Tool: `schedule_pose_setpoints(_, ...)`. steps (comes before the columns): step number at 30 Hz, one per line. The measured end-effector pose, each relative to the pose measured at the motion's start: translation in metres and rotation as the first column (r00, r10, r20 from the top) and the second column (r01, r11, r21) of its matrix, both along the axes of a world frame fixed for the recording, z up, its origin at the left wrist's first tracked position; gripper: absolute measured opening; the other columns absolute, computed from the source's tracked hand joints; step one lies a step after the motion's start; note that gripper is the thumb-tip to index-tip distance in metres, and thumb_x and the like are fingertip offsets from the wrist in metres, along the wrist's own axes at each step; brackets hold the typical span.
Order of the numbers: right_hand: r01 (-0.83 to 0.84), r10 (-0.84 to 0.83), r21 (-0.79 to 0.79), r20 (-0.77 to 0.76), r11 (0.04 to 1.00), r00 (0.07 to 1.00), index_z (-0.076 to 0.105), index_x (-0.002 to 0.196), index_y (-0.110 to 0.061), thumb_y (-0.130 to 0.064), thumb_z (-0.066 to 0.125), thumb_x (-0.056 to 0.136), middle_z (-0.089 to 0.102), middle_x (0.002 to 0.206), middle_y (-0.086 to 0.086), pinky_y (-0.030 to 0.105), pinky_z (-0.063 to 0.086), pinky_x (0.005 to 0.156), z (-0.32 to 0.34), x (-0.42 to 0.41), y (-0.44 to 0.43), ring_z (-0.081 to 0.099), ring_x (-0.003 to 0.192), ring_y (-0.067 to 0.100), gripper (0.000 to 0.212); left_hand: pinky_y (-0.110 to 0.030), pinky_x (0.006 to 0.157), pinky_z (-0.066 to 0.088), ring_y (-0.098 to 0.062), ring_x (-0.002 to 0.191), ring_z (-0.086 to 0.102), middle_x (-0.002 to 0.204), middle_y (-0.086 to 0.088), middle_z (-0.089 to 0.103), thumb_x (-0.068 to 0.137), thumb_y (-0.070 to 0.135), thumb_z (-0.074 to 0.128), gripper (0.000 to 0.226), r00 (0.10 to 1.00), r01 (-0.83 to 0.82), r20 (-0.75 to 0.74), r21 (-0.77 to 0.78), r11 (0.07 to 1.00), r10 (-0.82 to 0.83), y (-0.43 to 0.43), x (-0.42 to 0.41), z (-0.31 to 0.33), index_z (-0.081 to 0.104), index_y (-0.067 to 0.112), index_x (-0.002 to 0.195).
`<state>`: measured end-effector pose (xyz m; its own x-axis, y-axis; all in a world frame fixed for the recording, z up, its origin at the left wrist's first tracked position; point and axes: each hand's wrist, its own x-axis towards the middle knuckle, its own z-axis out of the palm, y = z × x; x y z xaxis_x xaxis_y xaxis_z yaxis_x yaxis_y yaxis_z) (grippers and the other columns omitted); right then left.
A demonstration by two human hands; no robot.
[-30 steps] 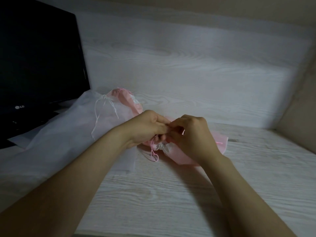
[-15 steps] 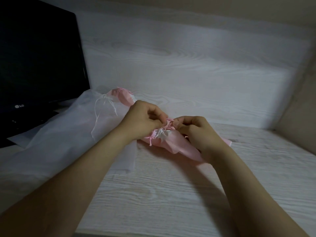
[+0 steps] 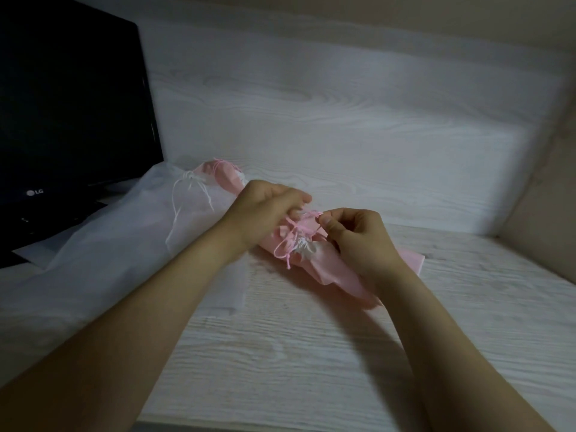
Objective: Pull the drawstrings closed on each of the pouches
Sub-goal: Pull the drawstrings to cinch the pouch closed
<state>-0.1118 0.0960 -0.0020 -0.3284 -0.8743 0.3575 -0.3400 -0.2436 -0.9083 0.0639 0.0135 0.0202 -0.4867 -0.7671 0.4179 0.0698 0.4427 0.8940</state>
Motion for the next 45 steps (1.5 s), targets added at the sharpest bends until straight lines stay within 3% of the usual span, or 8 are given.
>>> schedule_pose_setpoints(5,0.138,-0.142,-0.052,-0.083,0.989,0.986,0.077,0.082,-0.009,-0.02,0.068,0.101,0.06,0.054,-0.012,0.019,0.04,0.05,-0.004,-0.009,-0.007,0.05,0.049,0.002,0.024,-0.044,0.102,0.056,-0.025,0.086,0.072,0.092,-0.014,0.076,0.098,0.018,0.058,0.049,0.857,0.348,-0.472,0.233,0.908,-0.208,0.011,0.01,0.019,0.067,0.017,0.05)
schedule_pose_setpoints(10,0.179,-0.181,-0.029,-0.266,0.983,0.947,0.08,0.082,-0.018,-0.022,0.07,0.099,0.067,0.058,-0.017,0.018,0.041,0.056,-0.009,-0.012,-0.01,0.055,0.053,-0.001,0.02,-0.034,0.069,0.061,-0.012,0.052,0.04,0.058,0.003,0.035,0.101,0.041,0.061,0.046,0.759,0.449,-0.644,0.411,0.793,-0.096,-0.004,0.012,0.02,0.041,0.02,0.064)
schedule_pose_setpoints(14,0.211,-0.217,-0.056,-0.378,0.976,0.9,0.084,0.086,-0.019,-0.021,0.075,0.095,0.077,0.073,-0.01,0.029,0.052,0.066,-0.006,-0.013,-0.007,0.069,0.068,0.008,0.012,-0.022,0.042,0.023,-0.009,0.043,0.019,0.053,0.006,0.023,0.11,0.04,0.051,0.048,0.839,0.015,-0.494,0.441,0.898,0.228,-0.018,0.004,0.014,0.035,0.024,0.068)
schedule_pose_setpoints(21,0.398,-0.329,-0.056,-0.673,0.916,0.663,0.08,0.086,-0.009,-0.006,0.064,0.09,0.078,0.09,0.011,0.035,0.051,0.074,-0.017,-0.028,-0.011,0.069,0.09,0.033,0.016,-0.038,0.066,0.038,-0.022,0.066,0.041,0.065,-0.012,0.045,0.098,0.031,0.055,0.044,0.686,-0.705,-0.228,0.025,0.709,0.691,-0.038,0.012,-0.003,0.051,-0.006,0.073)
schedule_pose_setpoints(29,0.568,-0.352,-0.006,-0.79,0.823,0.502,0.071,0.106,-0.01,-0.019,0.061,0.1,0.066,0.111,0.017,0.038,0.043,0.071,-0.02,-0.025,-0.009,0.064,0.099,0.043,0.015,-0.03,0.069,0.04,-0.023,0.077,0.059,0.081,0.004,0.064,0.082,0.016,0.068,0.013,0.696,-0.707,-0.105,-0.276,0.651,0.71,-0.027,0.004,-0.013,0.057,0.015,0.088)
schedule_pose_setpoints(34,0.442,-0.359,-0.046,-0.662,0.896,0.658,0.073,0.093,-0.011,-0.006,0.058,0.092,0.073,0.1,0.01,0.038,0.05,0.078,-0.022,-0.025,-0.013,0.065,0.095,0.034,0.015,-0.04,0.084,0.058,-0.014,0.088,0.065,0.106,0.011,0.061,0.08,0.026,0.063,0.041,0.86,-0.184,0.293,-0.584,0.79,0.417,-0.023,0.007,-0.029,0.063,0.037,0.119)
schedule_pose_setpoints(38,0.357,-0.338,-0.068,-0.522,0.932,0.783,0.065,0.097,-0.011,-0.005,0.05,0.095,0.071,0.091,0.002,0.037,0.049,0.075,-0.015,-0.014,-0.009,0.065,0.089,0.028,0.016,-0.033,0.106,0.032,-0.019,0.134,0.038,0.15,0.01,0.03,0.078,0.012,0.067,0.071,0.754,0.05,0.536,-0.623,0.781,0.379,-0.03,0.006,-0.043,0.056,0.04,0.142)
schedule_pose_setpoints(45,0.236,-0.311,-0.204,-0.576,0.95,0.756,0.053,0.124,-0.026,-0.048,0.058,0.098,0.07,0.088,-0.005,0.035,0.044,0.07,-0.012,0.011,0.009,0.063,0.079,0.016,0.035,-0.034,0.096,0.028,-0.019,0.128,0.041,0.134,0.014,0.052,0.088,0.016,0.063,0.045,0.781,-0.032,0.4,-0.741,0.67,0.48,-0.029,0.001,-0.053,0.054,0.037,0.126)
